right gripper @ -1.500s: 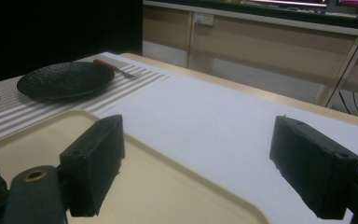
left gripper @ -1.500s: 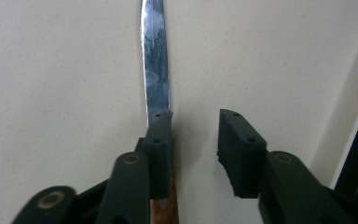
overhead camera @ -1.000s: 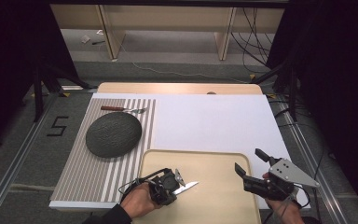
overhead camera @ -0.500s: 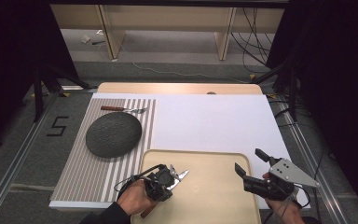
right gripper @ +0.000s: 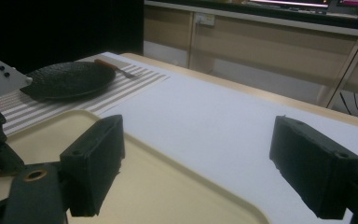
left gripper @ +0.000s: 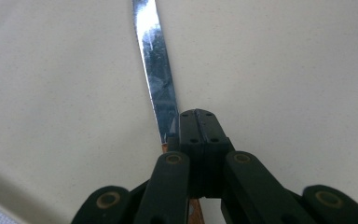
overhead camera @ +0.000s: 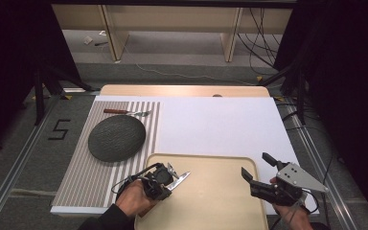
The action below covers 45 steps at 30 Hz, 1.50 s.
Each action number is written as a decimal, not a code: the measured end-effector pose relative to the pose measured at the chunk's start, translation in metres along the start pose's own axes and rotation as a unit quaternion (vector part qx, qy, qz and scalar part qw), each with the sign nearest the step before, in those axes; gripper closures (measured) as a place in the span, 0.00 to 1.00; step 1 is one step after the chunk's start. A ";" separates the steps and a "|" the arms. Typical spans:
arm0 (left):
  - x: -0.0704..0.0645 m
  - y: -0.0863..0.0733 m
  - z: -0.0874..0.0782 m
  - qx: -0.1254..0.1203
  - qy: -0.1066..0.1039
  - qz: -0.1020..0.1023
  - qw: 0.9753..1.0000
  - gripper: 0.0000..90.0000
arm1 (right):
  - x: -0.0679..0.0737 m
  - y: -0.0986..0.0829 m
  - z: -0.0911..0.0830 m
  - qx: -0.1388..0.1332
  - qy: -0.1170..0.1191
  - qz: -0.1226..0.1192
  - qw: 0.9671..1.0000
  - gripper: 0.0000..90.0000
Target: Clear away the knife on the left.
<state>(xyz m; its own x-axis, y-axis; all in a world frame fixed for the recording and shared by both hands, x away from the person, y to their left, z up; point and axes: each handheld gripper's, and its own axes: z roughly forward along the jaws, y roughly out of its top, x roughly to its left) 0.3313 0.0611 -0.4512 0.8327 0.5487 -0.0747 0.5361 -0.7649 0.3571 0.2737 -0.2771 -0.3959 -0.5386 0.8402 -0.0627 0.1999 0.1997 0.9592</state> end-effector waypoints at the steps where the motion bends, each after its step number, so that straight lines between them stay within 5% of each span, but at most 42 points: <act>1: 0.001 0.000 0.000 0.000 0.003 -0.001 1.000 0.99 | 0.000 0.000 0.000 -0.001 0.000 0.000 1.000 0.21; 27: 0.029 -0.017 -0.009 0.009 0.027 -0.045 0.999 0.99 | 0.000 0.000 0.000 0.000 0.001 0.001 1.000 0.21; 45: 0.036 -0.026 -0.013 0.011 0.034 -0.063 0.997 0.99 | 0.000 0.000 0.000 -0.001 0.001 0.000 1.000 0.21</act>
<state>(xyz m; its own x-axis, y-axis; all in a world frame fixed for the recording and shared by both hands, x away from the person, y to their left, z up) 0.3454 0.1054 -0.4509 0.7475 0.6621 -0.0540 0.6393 -0.6949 0.3292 0.2737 -0.2774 -0.3957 -0.5400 0.8394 -0.0617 0.1988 0.1984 0.9598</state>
